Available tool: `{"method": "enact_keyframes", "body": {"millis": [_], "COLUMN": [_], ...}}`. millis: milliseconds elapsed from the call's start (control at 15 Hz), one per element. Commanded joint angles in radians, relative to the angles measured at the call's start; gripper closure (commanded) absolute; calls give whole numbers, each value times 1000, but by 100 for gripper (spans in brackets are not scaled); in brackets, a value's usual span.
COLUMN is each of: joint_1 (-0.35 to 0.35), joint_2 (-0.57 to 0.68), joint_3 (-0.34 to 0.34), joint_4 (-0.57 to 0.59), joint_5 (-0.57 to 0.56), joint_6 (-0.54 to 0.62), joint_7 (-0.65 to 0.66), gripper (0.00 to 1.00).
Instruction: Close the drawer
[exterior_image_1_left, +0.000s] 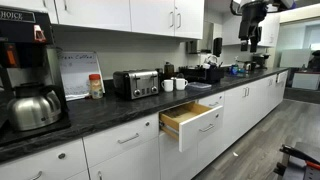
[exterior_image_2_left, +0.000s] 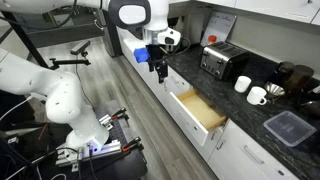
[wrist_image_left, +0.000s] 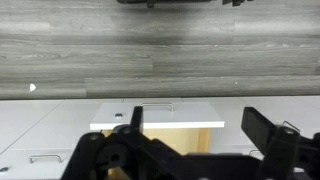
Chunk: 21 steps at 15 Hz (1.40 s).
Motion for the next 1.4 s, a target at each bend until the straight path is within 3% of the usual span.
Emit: {"method": "enact_keyframes", "body": {"millis": [0,533,933,1333], "joint_1": [-11,-10,-34,-35], "joint_2": [2,2,75,280], "joint_3": [9,10,-70,-104], "joint_4": [2,2,-172,-252], "joint_5": [5,6,-8,8], "joint_6": [-2,-2,302,512], "joint_7": [-5,-4,-85,-133], "gripper": [0,0,0,0]}}
